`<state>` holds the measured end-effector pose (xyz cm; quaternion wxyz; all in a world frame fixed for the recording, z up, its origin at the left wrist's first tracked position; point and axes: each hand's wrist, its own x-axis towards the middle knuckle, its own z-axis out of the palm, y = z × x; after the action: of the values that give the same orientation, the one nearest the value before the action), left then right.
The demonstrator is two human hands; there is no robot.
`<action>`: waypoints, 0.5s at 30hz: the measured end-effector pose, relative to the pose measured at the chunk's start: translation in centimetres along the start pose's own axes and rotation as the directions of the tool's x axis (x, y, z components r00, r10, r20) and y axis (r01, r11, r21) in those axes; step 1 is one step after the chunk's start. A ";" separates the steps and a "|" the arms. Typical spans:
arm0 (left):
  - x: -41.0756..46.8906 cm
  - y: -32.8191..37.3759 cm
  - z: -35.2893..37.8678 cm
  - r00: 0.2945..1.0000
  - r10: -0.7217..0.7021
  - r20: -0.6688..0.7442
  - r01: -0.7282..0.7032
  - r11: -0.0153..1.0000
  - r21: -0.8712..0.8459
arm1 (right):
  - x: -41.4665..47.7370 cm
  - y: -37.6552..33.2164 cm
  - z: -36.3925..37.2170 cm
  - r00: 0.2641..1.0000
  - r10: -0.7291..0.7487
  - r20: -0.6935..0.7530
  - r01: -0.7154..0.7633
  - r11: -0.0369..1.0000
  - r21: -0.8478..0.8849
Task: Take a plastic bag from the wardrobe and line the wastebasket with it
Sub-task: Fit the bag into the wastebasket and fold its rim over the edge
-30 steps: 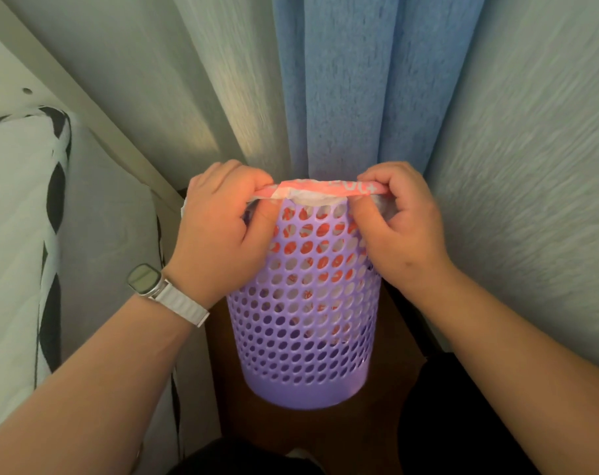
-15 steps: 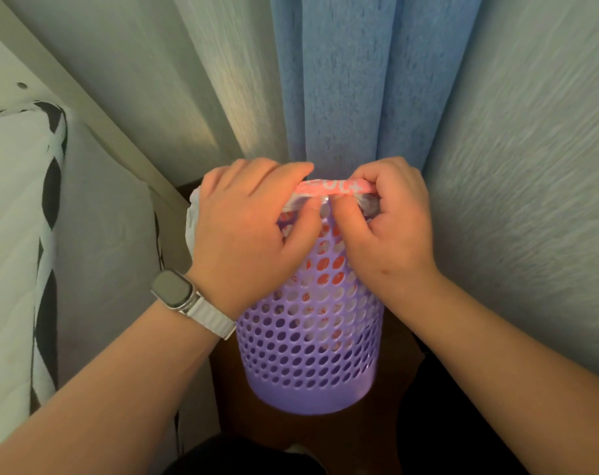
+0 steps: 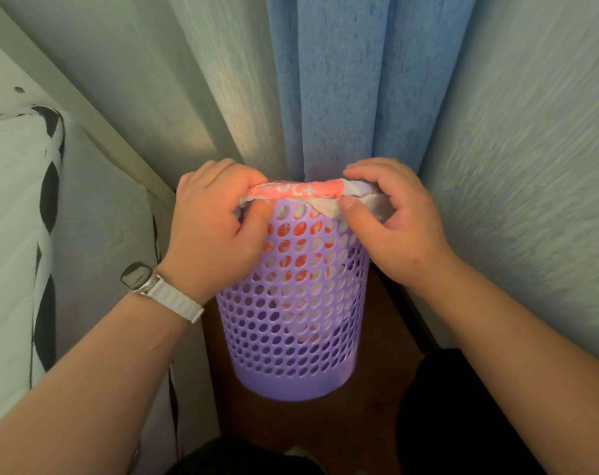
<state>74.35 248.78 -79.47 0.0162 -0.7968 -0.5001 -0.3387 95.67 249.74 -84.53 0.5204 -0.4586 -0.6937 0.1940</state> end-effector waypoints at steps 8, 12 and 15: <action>-0.1 0.7 -0.1 0.999 0.034 -0.022 -0.035 0.999 -0.029 | -0.5 -0.5 0.4 0.990 0.109 -0.085 -0.109 0.994 -0.001; -0.4 2.3 -0.3 0.996 0.093 -0.007 -0.092 0.990 0.103 | -0.4 -1.1 0.8 0.989 0.033 -0.145 -0.041 0.997 -0.059; -0.4 4.1 0.6 0.996 0.077 -0.037 -0.070 0.985 0.157 | -0.5 -1.8 1.2 0.988 -0.015 -0.156 -0.001 0.995 -0.104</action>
<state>77.88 246.67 -78.88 0.1015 -0.8036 -0.4947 -0.3150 93.81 248.73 -83.93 0.5494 -0.4964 -0.6614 0.1193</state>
